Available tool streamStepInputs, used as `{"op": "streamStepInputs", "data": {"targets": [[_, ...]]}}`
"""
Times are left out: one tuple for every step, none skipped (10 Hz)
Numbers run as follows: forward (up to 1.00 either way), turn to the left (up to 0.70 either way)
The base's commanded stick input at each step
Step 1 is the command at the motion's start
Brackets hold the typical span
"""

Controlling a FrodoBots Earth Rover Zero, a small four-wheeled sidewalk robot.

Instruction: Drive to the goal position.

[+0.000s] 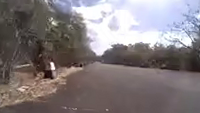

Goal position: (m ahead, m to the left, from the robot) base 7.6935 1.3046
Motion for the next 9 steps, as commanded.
{"op": "streamStepInputs", "data": {"targets": [[0.7, 0.0], [0.7, 0.0], [0.7, 0.0], [0.7, 0.0], [0.7, 0.0], [0.7, 0.0], [0.7, 0.0], [0.7, 0.0], [0.7, 0.0]]}}
